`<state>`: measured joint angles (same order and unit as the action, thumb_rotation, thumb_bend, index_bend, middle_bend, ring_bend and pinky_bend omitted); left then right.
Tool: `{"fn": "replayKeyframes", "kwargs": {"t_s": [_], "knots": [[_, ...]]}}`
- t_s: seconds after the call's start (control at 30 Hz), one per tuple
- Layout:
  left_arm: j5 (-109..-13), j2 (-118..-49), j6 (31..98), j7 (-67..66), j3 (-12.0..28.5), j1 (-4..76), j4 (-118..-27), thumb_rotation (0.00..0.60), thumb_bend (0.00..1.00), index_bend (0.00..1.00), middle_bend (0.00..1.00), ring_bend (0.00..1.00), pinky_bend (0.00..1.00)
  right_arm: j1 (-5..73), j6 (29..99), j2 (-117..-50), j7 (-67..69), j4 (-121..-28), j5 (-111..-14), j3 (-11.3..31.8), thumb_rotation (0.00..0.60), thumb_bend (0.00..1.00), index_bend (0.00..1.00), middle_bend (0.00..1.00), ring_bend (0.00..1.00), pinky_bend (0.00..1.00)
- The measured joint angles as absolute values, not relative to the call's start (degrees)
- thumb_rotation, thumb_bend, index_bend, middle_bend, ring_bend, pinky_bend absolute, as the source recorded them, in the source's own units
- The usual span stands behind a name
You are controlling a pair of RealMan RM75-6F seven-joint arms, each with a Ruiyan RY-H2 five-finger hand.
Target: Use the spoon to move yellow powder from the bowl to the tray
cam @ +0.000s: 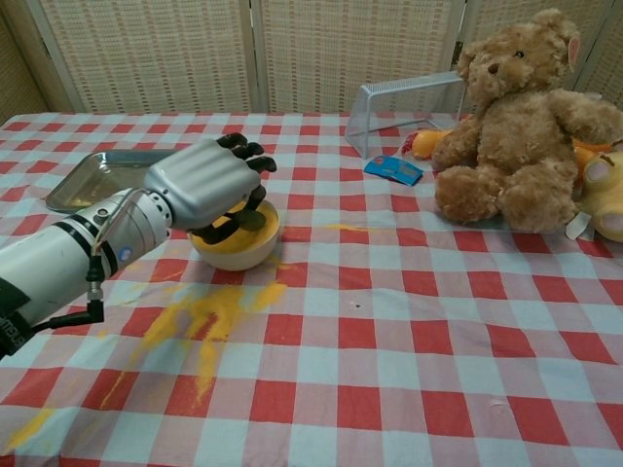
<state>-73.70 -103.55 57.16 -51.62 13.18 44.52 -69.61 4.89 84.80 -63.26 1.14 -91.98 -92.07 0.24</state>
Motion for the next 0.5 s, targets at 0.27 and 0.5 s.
{"fn": "replayKeyframes", "kwargs": {"t_s": [0.27, 0.5], "knots": [[-71.1, -104.2, 57.4, -55.7, 12.0, 45.3, -67.7, 0.6, 0.55, 0.68, 0.11, 0.0, 0.04, 5.0, 84.7, -63.3, 1.1, -91.9, -91.8, 0.4, 0.6, 0.15, 0.0, 0.0, 0.0, 0.0], [-69.6, -104.4, 57.7, -58.0, 10.6, 45.6, -67.6, 0.6, 0.55, 0.68, 0.11, 0.0, 0.04, 4.9, 84.9, -63.4, 0.9, -92.0, -92.0, 0.3, 0.6, 0.15, 0.0, 0.0, 0.0, 0.0]]}}
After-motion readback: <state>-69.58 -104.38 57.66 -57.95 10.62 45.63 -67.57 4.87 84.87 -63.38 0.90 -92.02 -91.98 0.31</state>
